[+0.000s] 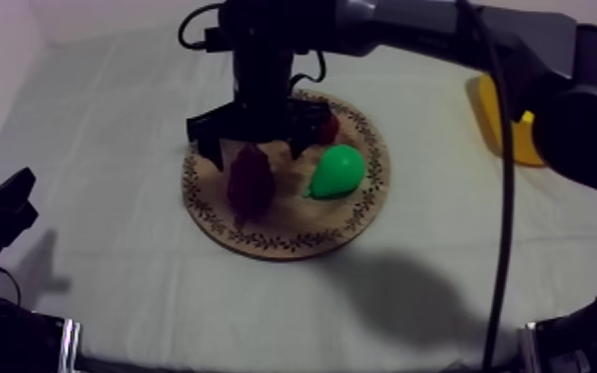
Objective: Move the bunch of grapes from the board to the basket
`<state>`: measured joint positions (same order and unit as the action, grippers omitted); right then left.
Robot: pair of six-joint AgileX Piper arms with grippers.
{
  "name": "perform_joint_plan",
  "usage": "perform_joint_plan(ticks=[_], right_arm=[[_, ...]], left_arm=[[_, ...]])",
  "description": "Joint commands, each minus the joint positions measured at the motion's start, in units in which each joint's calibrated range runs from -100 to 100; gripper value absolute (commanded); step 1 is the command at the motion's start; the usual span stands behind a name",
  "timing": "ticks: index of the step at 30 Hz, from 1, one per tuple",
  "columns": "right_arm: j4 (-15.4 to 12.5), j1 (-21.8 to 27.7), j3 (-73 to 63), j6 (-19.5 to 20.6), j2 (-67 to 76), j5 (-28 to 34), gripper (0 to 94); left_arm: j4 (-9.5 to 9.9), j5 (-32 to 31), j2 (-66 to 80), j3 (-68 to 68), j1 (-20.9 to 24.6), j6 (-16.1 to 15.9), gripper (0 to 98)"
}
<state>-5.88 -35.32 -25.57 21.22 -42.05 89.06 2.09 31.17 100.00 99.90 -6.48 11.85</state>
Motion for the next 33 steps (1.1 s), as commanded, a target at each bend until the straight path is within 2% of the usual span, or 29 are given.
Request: perform_joint_plan(ticks=[1,7,16,18,24,26,29,33], right_arm=[[-0.5,0.1,-0.4,-0.3,-1.4,-0.7,91.4],[-2.0,0.2,-3.2,-1.4,-5.7,-1.8,91.3],[-4.0,1.1,-8.0,-2.3,-11.7,1.3,88.3],[-4.3,1.2,-9.0,-2.5,-12.6,2.1,82.8],[-4.3,1.3,-10.8,-3.3,-14.0,2.1,52.3],[-4.3,1.4,-10.4,-3.7,-13.6,1.6,45.0],[-4.4,1.6,-9.4,-4.1,-12.0,1.3,40.2],[-4.3,1.7,-7.4,-4.5,-8.2,1.8,38.5]], left_arm=[[0.04,0.0,0.0,0.0,0.0,0.0,0.1],[0.04,0.0,0.0,0.0,0.0,0.0,0.1],[0.04,0.0,0.0,0.0,0.0,0.0,0.1],[0.04,0.0,0.0,0.0,0.0,0.0,0.1],[0.04,0.0,0.0,0.0,0.0,0.0,0.1],[0.04,0.0,0.0,0.0,0.0,0.0,0.1],[0.04,0.0,0.0,0.0,0.0,0.0,0.1],[0.04,0.0,0.0,0.0,0.0,0.0,0.1]])
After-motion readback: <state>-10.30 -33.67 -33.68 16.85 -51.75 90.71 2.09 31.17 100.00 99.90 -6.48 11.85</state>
